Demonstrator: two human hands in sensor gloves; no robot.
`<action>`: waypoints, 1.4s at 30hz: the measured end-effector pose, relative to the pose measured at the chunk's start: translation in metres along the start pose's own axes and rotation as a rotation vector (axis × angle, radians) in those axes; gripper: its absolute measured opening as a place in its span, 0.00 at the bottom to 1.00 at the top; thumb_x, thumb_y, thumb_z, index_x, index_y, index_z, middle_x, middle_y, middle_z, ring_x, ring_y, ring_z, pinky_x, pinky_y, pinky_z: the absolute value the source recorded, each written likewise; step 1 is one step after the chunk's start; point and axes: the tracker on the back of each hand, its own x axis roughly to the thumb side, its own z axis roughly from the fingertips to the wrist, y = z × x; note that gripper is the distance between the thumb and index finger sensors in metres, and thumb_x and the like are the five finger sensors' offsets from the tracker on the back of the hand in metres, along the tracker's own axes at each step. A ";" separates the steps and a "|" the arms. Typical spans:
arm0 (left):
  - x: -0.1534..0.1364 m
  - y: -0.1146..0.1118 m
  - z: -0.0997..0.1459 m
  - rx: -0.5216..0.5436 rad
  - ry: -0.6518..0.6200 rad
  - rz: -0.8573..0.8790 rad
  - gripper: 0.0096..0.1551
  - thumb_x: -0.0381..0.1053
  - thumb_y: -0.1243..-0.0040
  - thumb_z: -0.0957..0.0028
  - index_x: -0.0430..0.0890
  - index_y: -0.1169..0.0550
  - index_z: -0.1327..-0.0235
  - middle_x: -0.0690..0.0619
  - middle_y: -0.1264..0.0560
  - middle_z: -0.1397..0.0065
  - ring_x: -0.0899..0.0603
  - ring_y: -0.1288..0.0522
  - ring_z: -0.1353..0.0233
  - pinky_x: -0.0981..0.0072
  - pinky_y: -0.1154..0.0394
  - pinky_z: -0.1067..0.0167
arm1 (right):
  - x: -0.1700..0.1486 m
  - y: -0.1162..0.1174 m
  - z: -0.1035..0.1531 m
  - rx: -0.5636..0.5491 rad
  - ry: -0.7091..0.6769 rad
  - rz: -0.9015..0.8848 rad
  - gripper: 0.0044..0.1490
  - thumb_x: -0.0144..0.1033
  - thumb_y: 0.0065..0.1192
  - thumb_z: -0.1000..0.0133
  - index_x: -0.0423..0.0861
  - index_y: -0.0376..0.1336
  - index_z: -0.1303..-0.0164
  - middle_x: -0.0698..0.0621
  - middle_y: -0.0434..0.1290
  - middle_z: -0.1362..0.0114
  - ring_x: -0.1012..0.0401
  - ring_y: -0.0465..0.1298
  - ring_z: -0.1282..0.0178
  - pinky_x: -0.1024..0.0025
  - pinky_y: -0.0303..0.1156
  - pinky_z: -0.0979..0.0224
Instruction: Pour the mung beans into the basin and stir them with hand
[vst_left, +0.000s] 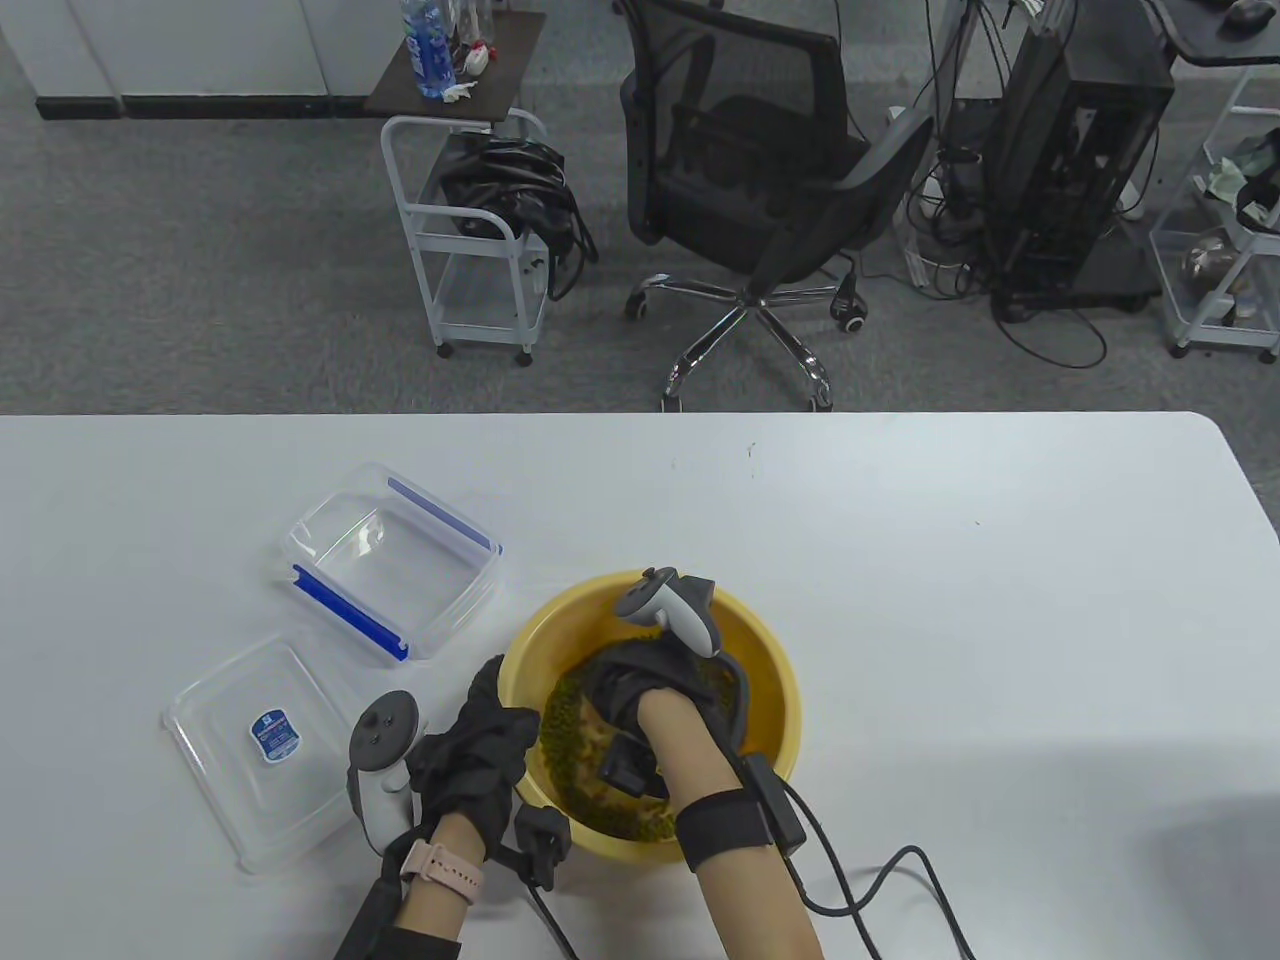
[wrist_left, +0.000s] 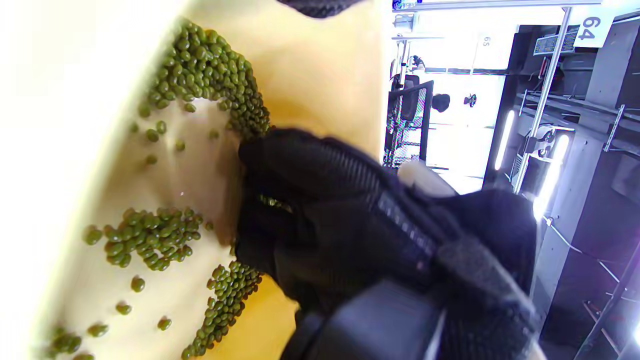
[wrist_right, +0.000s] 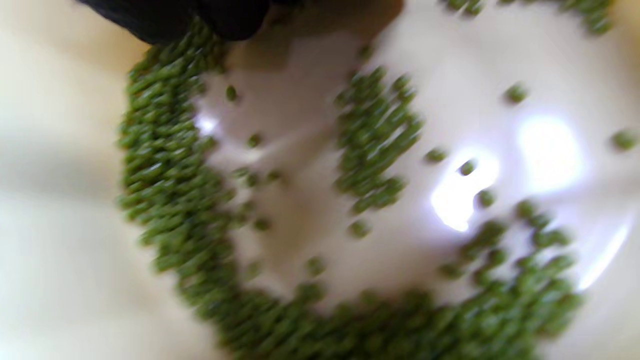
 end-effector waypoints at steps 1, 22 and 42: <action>0.000 0.000 0.000 0.000 0.001 0.000 0.42 0.30 0.48 0.49 0.37 0.49 0.22 0.30 0.49 0.22 0.23 0.47 0.25 0.32 0.42 0.33 | -0.003 -0.001 0.001 -0.015 0.013 0.010 0.34 0.52 0.50 0.53 0.59 0.48 0.37 0.62 0.39 0.27 0.53 0.41 0.27 0.59 0.44 0.25; 0.000 0.000 0.000 -0.003 0.004 0.006 0.42 0.30 0.48 0.49 0.37 0.50 0.22 0.30 0.50 0.22 0.23 0.47 0.25 0.32 0.42 0.33 | -0.024 0.051 0.031 0.325 -0.020 0.251 0.33 0.53 0.52 0.57 0.54 0.57 0.41 0.48 0.58 0.34 0.49 0.59 0.33 0.55 0.58 0.32; 0.000 0.000 0.000 -0.011 0.002 0.012 0.42 0.30 0.48 0.49 0.38 0.50 0.22 0.30 0.50 0.22 0.23 0.48 0.25 0.32 0.43 0.33 | 0.013 0.013 0.007 -0.175 0.051 0.149 0.34 0.54 0.49 0.54 0.67 0.45 0.38 0.63 0.39 0.27 0.58 0.42 0.26 0.64 0.45 0.24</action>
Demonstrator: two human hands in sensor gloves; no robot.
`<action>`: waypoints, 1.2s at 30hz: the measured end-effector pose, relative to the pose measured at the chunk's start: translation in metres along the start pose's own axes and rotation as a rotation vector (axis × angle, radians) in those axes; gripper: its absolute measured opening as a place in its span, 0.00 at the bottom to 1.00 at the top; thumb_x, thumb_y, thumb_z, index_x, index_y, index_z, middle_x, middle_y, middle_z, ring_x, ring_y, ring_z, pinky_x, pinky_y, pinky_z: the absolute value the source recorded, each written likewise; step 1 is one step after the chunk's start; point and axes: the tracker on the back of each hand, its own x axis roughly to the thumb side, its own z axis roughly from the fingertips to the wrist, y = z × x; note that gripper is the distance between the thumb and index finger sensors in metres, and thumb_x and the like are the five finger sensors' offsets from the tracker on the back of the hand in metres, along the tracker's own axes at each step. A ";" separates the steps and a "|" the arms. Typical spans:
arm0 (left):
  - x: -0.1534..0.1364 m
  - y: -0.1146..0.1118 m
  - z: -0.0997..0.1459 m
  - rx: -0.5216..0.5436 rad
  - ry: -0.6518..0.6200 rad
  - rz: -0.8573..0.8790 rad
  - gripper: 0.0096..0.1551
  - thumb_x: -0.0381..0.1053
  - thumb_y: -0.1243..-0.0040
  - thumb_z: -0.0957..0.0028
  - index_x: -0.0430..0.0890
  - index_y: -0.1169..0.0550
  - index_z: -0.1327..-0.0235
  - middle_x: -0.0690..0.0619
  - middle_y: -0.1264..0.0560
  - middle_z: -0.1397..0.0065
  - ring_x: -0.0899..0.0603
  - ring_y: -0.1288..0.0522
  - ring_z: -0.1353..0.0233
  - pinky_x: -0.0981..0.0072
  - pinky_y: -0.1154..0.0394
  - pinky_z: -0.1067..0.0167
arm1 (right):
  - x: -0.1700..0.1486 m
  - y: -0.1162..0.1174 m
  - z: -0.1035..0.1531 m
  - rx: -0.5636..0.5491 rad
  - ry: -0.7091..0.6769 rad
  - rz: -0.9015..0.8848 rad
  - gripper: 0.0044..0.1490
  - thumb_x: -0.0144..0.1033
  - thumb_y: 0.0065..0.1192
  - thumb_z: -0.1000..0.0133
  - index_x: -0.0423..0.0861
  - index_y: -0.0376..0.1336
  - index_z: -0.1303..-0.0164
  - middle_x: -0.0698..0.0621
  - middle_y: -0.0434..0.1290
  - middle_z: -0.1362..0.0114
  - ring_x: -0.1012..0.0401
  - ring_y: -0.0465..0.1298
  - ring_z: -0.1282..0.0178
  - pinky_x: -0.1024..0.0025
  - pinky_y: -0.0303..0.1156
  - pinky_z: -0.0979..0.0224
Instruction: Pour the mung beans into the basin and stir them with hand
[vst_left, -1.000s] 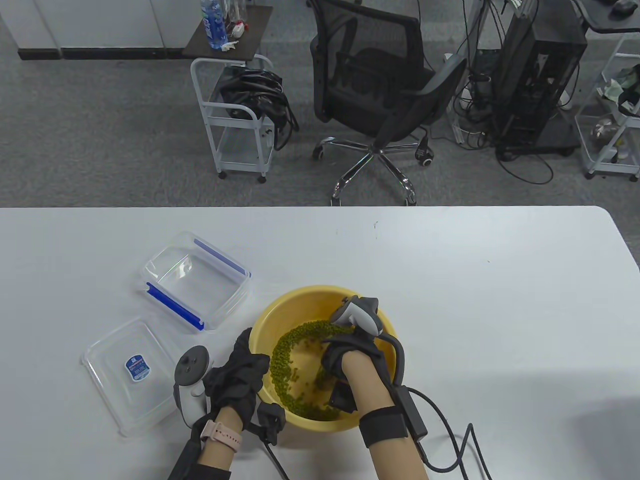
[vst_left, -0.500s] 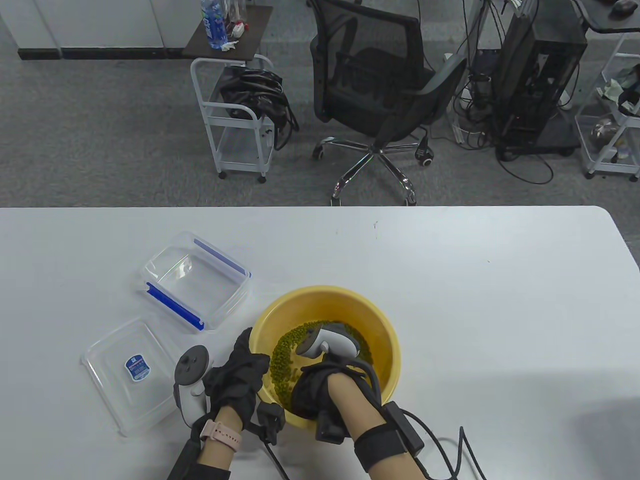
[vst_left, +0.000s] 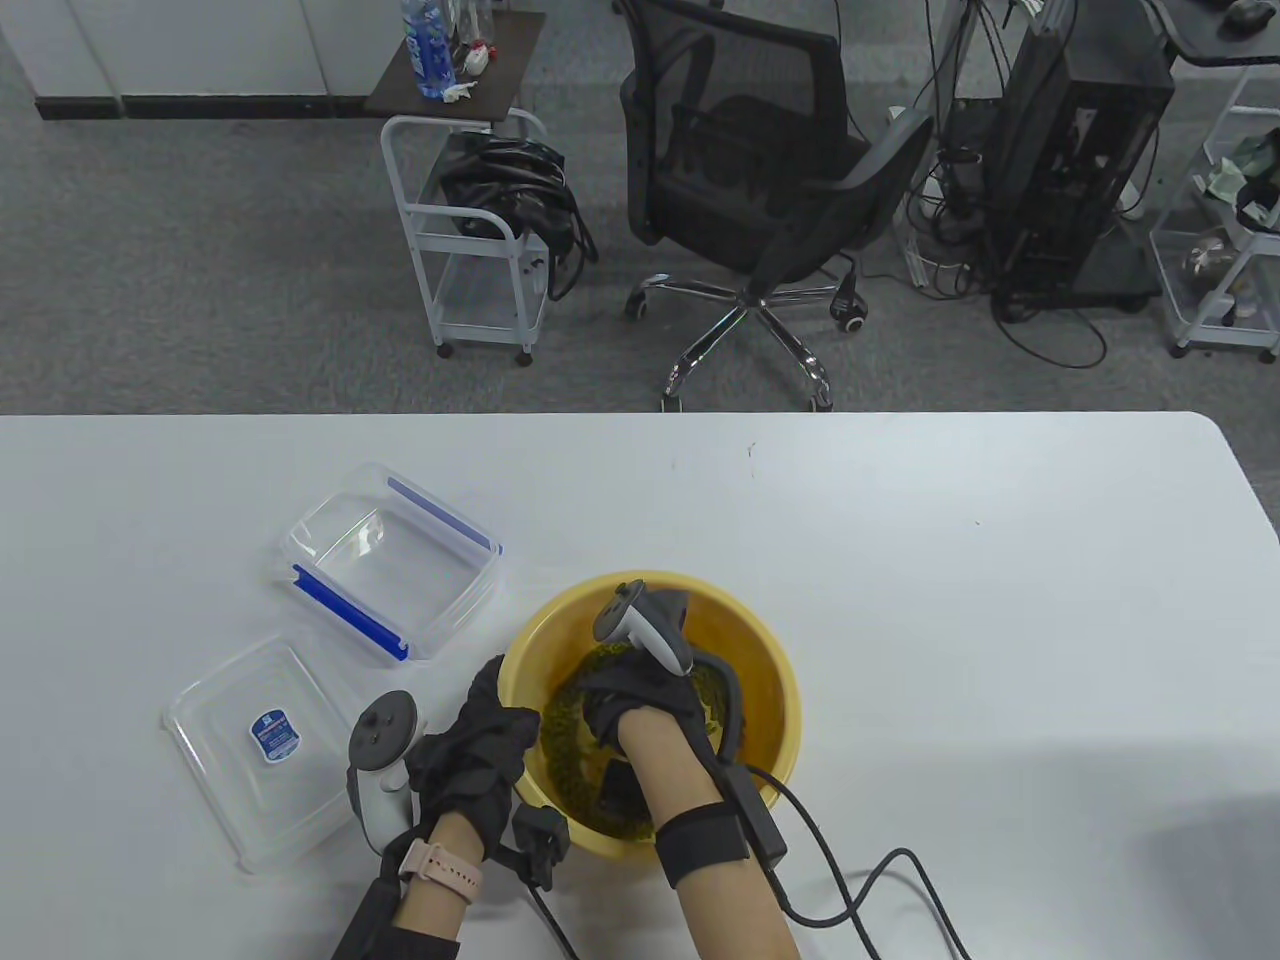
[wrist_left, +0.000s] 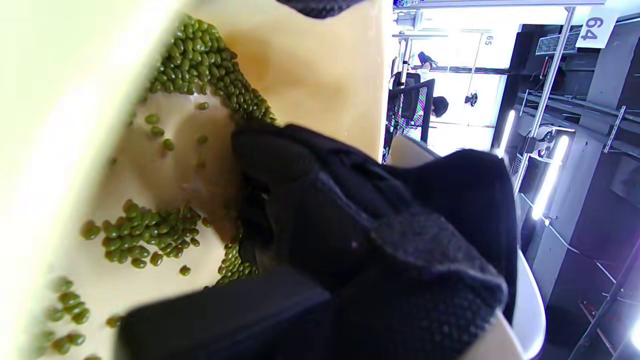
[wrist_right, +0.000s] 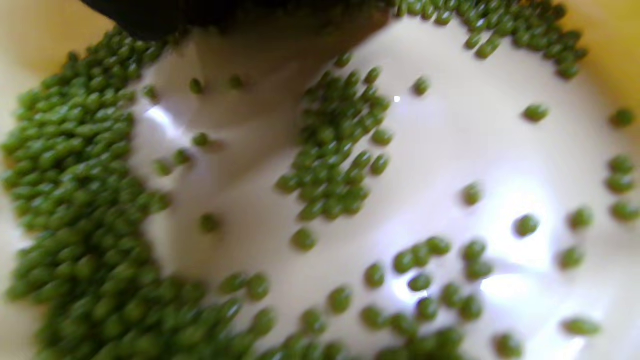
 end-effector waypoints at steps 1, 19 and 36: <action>0.000 0.000 0.000 0.001 -0.001 0.001 0.42 0.30 0.48 0.49 0.38 0.49 0.22 0.30 0.50 0.22 0.23 0.48 0.25 0.32 0.43 0.33 | -0.005 -0.003 0.001 0.015 0.027 -0.006 0.34 0.53 0.49 0.54 0.65 0.46 0.38 0.61 0.40 0.27 0.57 0.42 0.26 0.63 0.45 0.24; 0.000 0.000 0.000 -0.011 0.006 0.014 0.42 0.30 0.47 0.49 0.38 0.49 0.22 0.30 0.50 0.22 0.23 0.48 0.25 0.32 0.43 0.33 | -0.038 0.036 0.036 0.502 -0.090 0.070 0.34 0.53 0.51 0.55 0.51 0.55 0.40 0.46 0.51 0.33 0.47 0.55 0.32 0.54 0.56 0.30; 0.000 0.000 -0.001 -0.027 0.006 0.013 0.42 0.30 0.47 0.49 0.38 0.49 0.22 0.30 0.50 0.22 0.23 0.48 0.25 0.32 0.44 0.33 | 0.018 0.022 0.018 0.217 -0.093 -0.074 0.34 0.56 0.47 0.53 0.67 0.44 0.37 0.68 0.33 0.27 0.61 0.34 0.24 0.65 0.38 0.21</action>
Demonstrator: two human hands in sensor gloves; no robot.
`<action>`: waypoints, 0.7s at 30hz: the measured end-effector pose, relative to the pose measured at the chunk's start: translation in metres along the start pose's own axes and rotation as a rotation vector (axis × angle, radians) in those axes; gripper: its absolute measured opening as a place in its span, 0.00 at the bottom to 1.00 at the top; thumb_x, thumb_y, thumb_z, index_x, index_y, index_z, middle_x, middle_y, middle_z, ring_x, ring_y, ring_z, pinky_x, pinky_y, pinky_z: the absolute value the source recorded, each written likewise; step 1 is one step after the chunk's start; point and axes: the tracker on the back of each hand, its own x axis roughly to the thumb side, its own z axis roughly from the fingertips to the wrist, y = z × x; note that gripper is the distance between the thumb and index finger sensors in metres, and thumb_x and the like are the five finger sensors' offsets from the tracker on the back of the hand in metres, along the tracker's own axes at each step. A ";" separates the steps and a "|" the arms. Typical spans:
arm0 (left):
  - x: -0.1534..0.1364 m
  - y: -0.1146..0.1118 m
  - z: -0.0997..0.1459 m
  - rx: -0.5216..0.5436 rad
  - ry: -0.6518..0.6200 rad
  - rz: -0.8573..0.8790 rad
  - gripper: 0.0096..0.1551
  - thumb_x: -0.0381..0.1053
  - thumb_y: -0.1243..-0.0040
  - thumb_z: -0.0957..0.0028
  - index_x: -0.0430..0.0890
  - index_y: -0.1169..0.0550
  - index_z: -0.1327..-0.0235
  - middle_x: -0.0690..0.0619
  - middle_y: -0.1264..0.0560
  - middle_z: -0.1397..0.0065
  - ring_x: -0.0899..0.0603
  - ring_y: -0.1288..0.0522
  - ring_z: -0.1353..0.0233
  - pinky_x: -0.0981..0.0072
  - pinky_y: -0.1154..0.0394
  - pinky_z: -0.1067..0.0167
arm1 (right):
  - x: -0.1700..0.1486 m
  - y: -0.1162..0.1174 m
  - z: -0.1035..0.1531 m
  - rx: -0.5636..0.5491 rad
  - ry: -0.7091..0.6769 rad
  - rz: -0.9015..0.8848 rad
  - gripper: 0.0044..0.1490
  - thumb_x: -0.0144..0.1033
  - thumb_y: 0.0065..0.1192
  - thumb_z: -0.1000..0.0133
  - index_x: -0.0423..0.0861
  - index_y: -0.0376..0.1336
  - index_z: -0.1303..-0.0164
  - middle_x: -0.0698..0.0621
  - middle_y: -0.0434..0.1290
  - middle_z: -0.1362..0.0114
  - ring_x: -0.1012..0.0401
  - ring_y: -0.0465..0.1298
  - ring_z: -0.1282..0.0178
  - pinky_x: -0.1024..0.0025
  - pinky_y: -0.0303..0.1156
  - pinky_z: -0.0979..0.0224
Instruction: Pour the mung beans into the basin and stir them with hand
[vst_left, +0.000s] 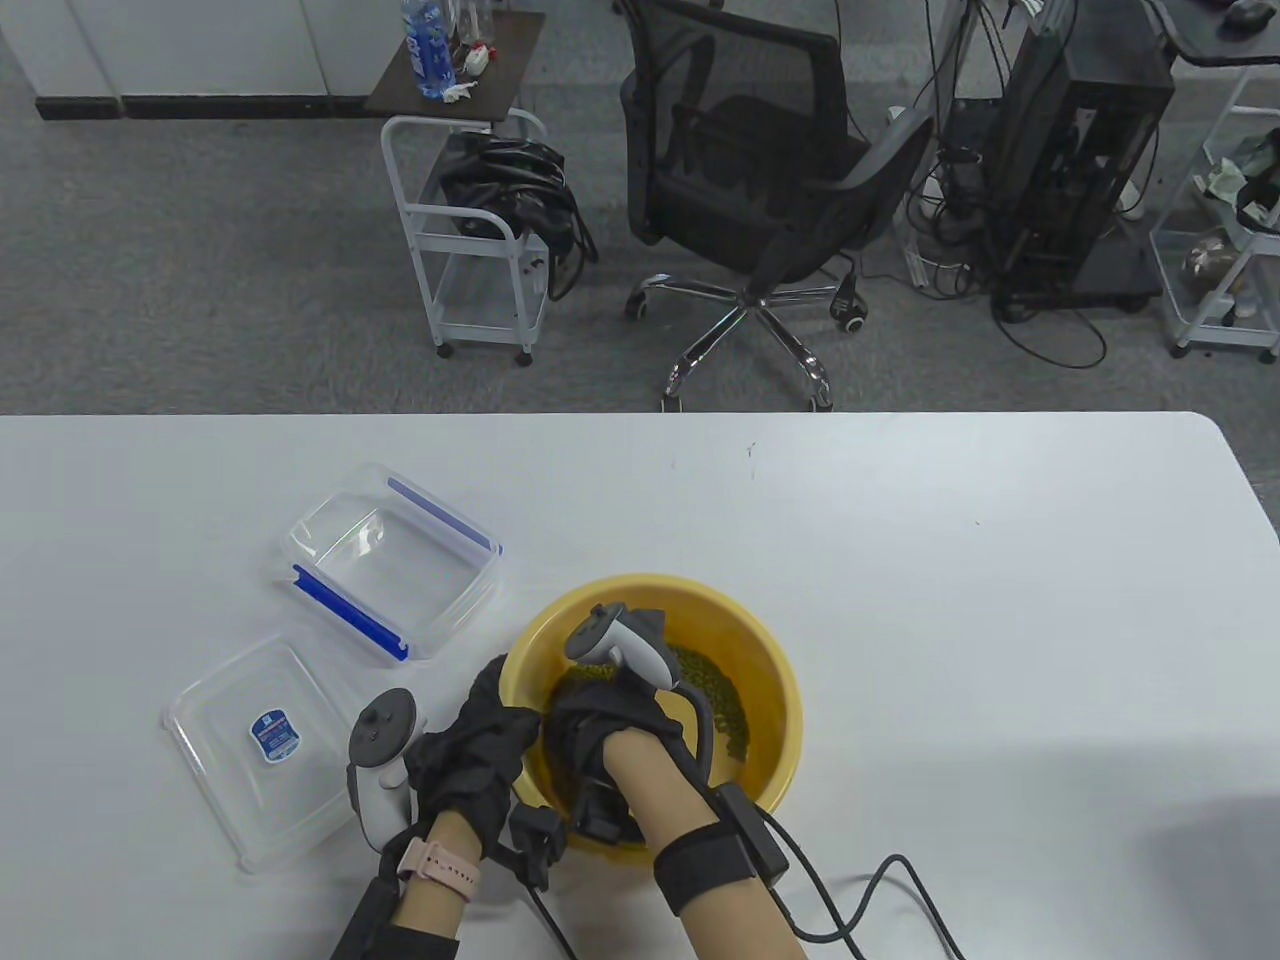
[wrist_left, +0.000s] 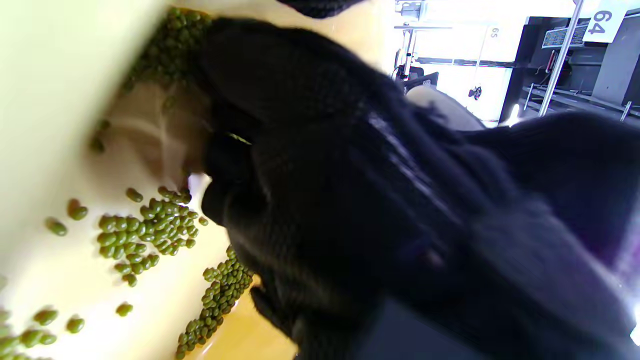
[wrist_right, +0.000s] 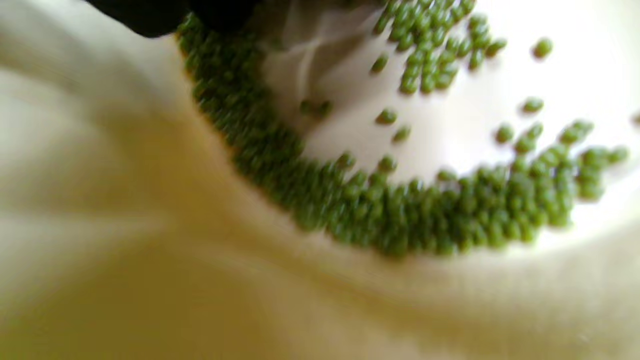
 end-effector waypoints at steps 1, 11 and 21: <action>0.000 0.000 0.000 0.001 0.000 0.002 0.42 0.30 0.47 0.49 0.38 0.49 0.22 0.30 0.50 0.22 0.22 0.48 0.25 0.32 0.44 0.33 | -0.003 -0.004 -0.003 -0.041 0.029 -0.007 0.34 0.56 0.47 0.53 0.68 0.44 0.38 0.68 0.33 0.27 0.61 0.34 0.24 0.65 0.38 0.21; 0.000 0.000 0.000 0.009 0.001 0.002 0.42 0.30 0.47 0.49 0.38 0.49 0.22 0.30 0.50 0.22 0.23 0.48 0.25 0.32 0.43 0.33 | -0.047 -0.029 0.001 -0.101 0.153 0.010 0.37 0.54 0.48 0.53 0.57 0.44 0.36 0.51 0.38 0.28 0.48 0.46 0.28 0.55 0.49 0.27; -0.001 0.001 0.000 0.018 0.002 0.020 0.42 0.30 0.47 0.49 0.38 0.49 0.22 0.30 0.50 0.22 0.23 0.48 0.25 0.32 0.43 0.33 | -0.078 -0.017 0.025 0.019 0.020 -0.046 0.36 0.55 0.49 0.53 0.54 0.48 0.36 0.49 0.44 0.27 0.46 0.49 0.29 0.53 0.53 0.29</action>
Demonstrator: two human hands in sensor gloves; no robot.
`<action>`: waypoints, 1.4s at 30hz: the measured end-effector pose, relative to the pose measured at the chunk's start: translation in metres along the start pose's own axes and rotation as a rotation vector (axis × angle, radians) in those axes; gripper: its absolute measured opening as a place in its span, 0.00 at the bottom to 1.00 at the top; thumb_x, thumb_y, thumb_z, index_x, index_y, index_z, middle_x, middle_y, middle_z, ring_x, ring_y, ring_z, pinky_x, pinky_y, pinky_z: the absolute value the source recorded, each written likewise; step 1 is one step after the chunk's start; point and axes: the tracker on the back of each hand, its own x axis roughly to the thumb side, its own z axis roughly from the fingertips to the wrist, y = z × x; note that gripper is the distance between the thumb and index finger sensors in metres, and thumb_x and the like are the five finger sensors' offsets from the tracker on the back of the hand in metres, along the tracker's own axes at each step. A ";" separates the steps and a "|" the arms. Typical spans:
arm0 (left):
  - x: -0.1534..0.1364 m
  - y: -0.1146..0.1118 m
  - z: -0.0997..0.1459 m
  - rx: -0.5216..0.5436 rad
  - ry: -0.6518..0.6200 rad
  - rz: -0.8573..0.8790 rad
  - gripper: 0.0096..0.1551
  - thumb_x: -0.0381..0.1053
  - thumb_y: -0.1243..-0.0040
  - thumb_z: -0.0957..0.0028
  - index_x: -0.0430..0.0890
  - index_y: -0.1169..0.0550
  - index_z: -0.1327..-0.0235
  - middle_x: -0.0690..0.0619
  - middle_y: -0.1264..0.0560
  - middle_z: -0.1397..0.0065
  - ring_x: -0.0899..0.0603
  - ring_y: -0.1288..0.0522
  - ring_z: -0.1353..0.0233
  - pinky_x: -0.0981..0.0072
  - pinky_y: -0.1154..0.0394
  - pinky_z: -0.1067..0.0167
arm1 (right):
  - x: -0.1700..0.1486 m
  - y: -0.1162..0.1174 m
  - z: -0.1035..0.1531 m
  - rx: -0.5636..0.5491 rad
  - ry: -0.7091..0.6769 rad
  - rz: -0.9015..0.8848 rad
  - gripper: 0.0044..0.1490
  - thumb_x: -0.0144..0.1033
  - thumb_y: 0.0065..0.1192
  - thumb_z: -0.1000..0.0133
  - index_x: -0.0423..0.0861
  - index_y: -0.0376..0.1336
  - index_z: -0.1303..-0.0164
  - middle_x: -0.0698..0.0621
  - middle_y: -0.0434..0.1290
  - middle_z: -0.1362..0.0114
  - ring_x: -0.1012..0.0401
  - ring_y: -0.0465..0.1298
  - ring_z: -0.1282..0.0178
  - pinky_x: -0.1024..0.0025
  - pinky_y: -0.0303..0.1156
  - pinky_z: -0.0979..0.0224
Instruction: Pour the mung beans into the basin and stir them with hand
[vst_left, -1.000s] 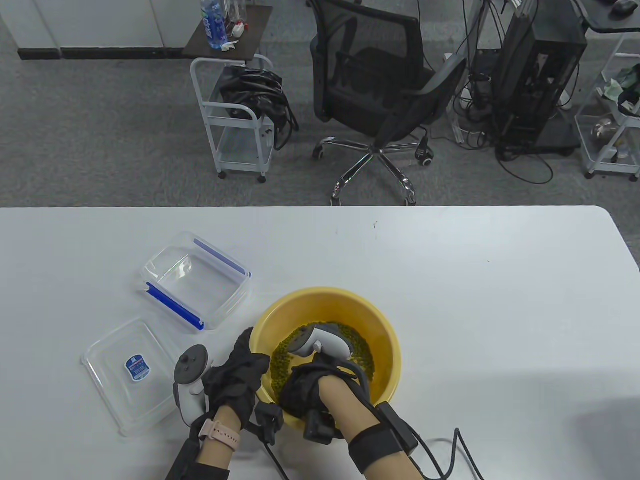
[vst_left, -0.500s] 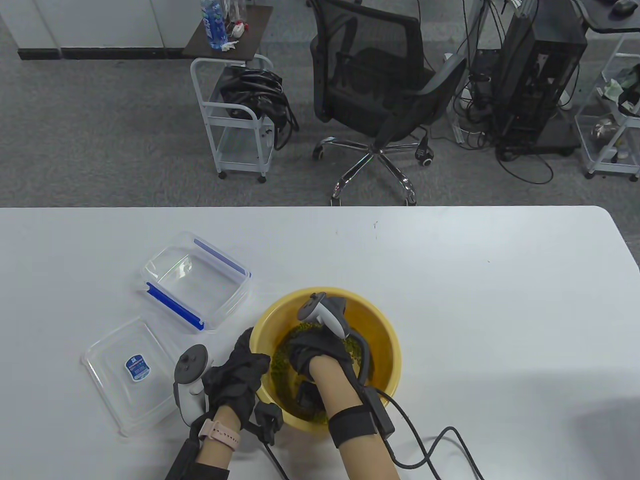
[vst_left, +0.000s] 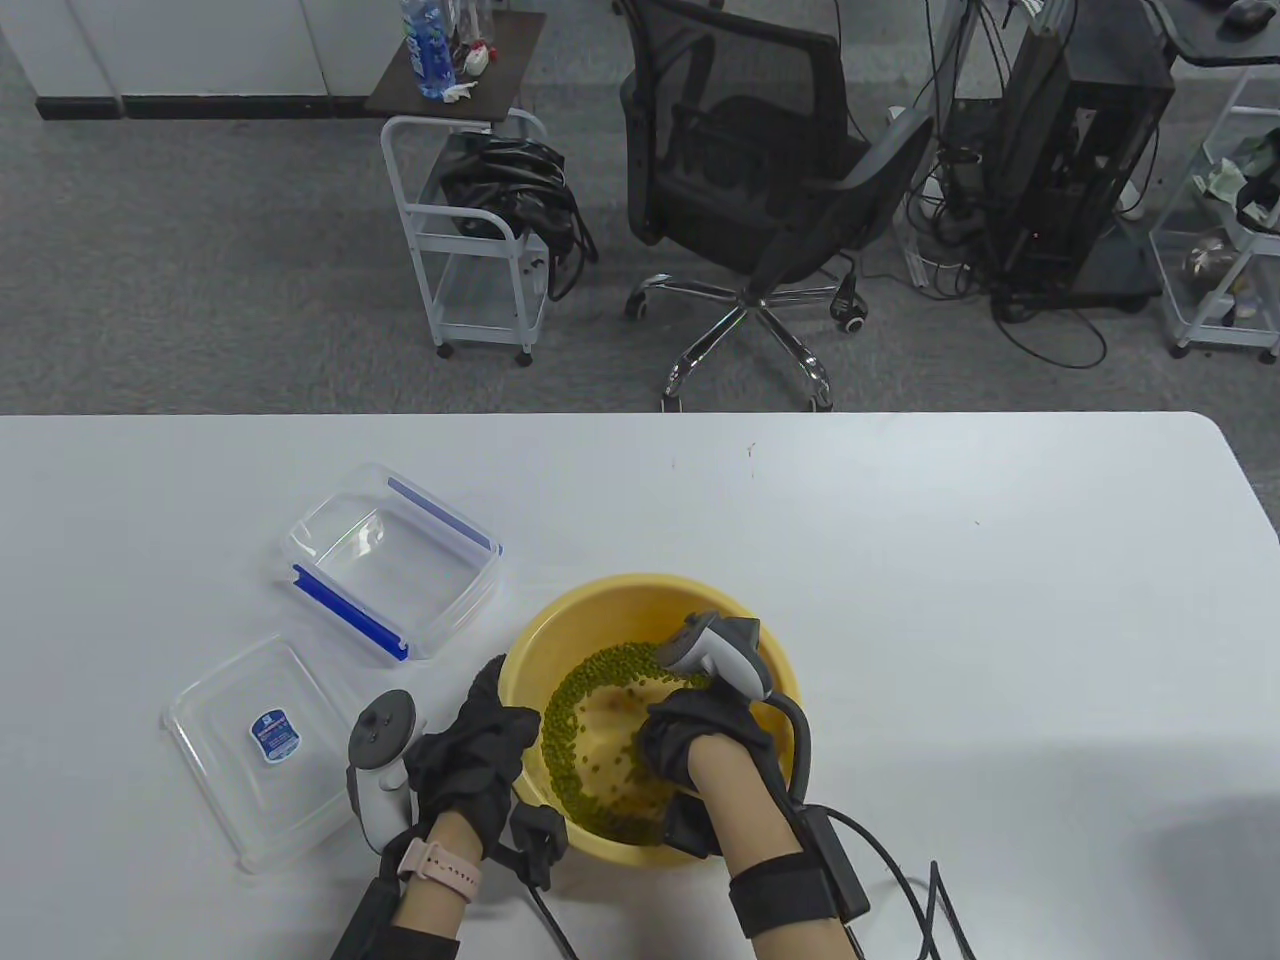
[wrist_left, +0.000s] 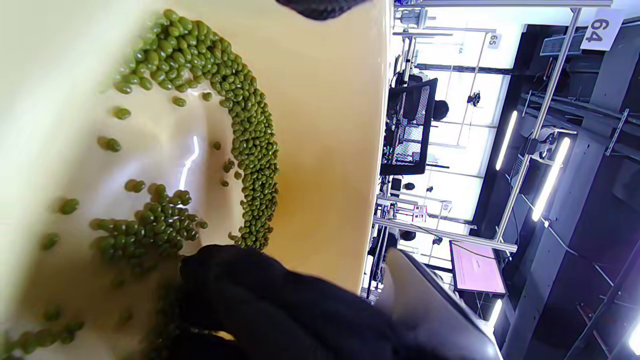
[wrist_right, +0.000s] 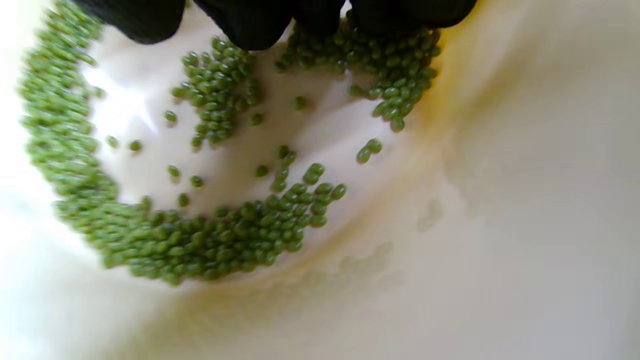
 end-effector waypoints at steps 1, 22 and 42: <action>0.000 0.001 0.000 -0.007 0.002 0.006 0.42 0.30 0.47 0.49 0.38 0.49 0.22 0.30 0.50 0.22 0.23 0.48 0.25 0.32 0.43 0.33 | -0.005 -0.001 0.004 0.008 -0.064 -0.018 0.36 0.55 0.49 0.53 0.54 0.49 0.37 0.48 0.45 0.28 0.48 0.51 0.29 0.54 0.54 0.29; 0.004 0.009 0.009 -0.018 -0.049 0.053 0.44 0.37 0.44 0.45 0.36 0.52 0.22 0.29 0.54 0.21 0.22 0.52 0.24 0.30 0.48 0.33 | -0.128 -0.025 0.059 -0.692 -0.700 -0.916 0.31 0.42 0.58 0.55 0.53 0.56 0.40 0.48 0.55 0.30 0.50 0.61 0.32 0.58 0.63 0.31; 0.034 0.025 0.027 0.112 -0.461 -0.065 0.38 0.33 0.47 0.44 0.42 0.47 0.20 0.36 0.50 0.19 0.28 0.49 0.20 0.35 0.46 0.28 | -0.128 -0.020 0.053 -0.618 -0.797 -0.981 0.31 0.44 0.56 0.53 0.55 0.54 0.38 0.50 0.53 0.28 0.52 0.60 0.30 0.60 0.63 0.29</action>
